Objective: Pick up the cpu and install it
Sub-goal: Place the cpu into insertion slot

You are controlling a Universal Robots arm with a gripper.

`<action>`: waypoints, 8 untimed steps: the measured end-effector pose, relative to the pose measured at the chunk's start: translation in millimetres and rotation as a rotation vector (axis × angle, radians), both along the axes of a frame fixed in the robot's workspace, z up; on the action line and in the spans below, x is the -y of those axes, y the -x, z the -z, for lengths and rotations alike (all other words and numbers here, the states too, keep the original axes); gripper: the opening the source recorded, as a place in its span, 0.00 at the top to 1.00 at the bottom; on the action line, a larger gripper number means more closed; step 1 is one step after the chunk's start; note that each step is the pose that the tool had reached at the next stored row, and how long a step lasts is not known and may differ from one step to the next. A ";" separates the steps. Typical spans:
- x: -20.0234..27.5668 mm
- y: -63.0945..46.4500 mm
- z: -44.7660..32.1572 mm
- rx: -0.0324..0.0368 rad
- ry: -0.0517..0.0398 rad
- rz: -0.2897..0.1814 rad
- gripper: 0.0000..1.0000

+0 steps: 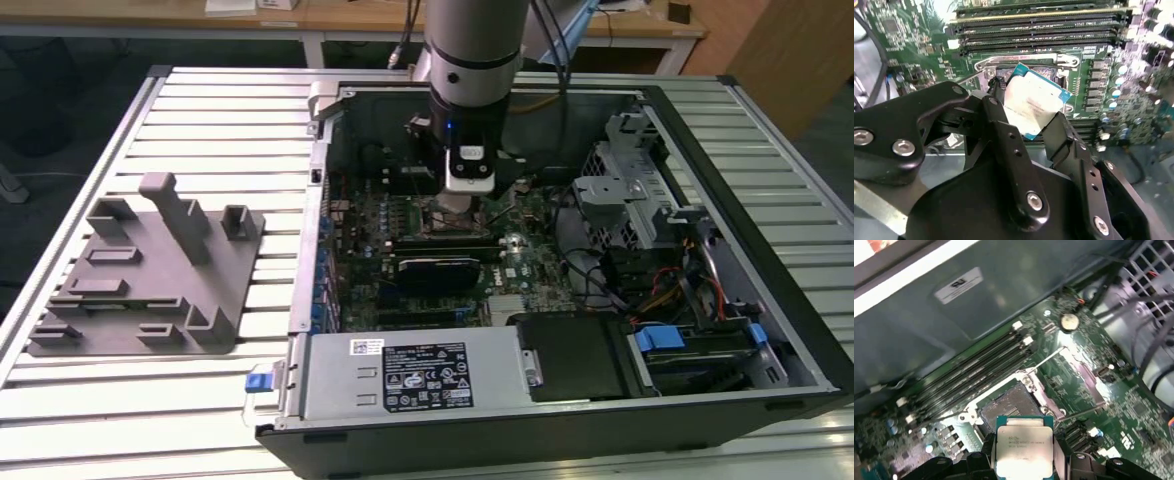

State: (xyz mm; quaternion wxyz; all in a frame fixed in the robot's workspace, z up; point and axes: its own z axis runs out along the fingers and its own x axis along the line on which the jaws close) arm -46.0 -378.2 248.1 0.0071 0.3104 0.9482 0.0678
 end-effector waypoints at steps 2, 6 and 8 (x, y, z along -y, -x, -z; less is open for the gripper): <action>0.0 0.0 0.3 0.0000 0.0000 0.036 0.46; 0.0 0.0 0.8 0.0000 0.0000 0.110 0.46; 0.0 0.0 1.0 -0.0001 0.0000 0.146 0.46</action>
